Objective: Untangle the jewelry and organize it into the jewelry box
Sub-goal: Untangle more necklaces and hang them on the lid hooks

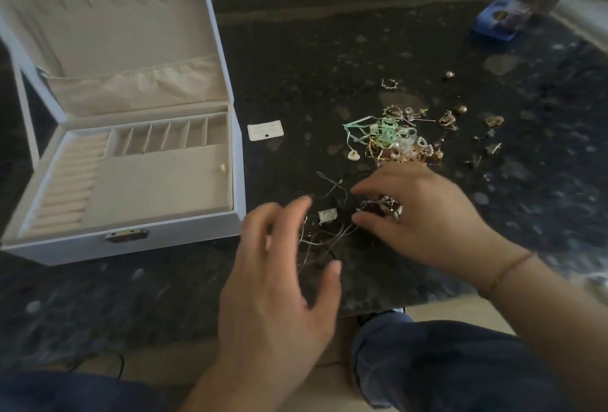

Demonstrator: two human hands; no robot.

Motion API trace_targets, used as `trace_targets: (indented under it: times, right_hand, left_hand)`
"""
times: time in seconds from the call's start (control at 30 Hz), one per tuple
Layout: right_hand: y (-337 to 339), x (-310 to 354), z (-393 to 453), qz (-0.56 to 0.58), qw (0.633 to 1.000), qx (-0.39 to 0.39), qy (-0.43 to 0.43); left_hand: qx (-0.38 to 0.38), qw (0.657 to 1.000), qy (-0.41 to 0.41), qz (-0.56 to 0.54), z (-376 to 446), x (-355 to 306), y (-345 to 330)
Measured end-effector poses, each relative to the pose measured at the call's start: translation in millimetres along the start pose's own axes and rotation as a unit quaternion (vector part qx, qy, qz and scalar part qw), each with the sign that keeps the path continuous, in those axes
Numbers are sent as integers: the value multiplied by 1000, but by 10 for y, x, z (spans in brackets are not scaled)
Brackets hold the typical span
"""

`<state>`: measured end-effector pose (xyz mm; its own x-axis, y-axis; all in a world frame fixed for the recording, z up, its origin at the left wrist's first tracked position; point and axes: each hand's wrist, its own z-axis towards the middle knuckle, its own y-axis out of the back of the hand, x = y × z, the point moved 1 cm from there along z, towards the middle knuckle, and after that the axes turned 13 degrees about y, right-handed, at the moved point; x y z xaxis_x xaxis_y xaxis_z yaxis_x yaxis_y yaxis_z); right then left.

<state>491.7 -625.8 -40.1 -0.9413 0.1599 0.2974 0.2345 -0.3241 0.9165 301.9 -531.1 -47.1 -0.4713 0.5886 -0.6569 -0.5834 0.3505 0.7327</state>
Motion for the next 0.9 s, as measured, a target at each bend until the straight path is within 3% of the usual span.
trace_targets:
  times: [0.13, 0.27, 0.63, 0.73, 0.9]
  right_hand:
    - [-111, -42, 12, -18, 999, 25, 9]
    - [-139, -50, 7, -14, 999, 45, -9]
    - [-116, -34, -32, 3, 997, 54, -47]
    - [-45, -70, -57, 131, 985, -29, -112]
    - [14, -110, -107, 356, 898, -177, -189]
  left_hand:
    - [-50, 987, -112, 104, 171, -101, -165]
    - [0, 972, -95, 214, 403, -73, -373]
    - [-14, 976, -104, 189, 525, 8, -402]
    - [-6, 993, -58, 105, 579, 55, -388]
    - [8, 1000, 6, -25, 642, 29, -331]
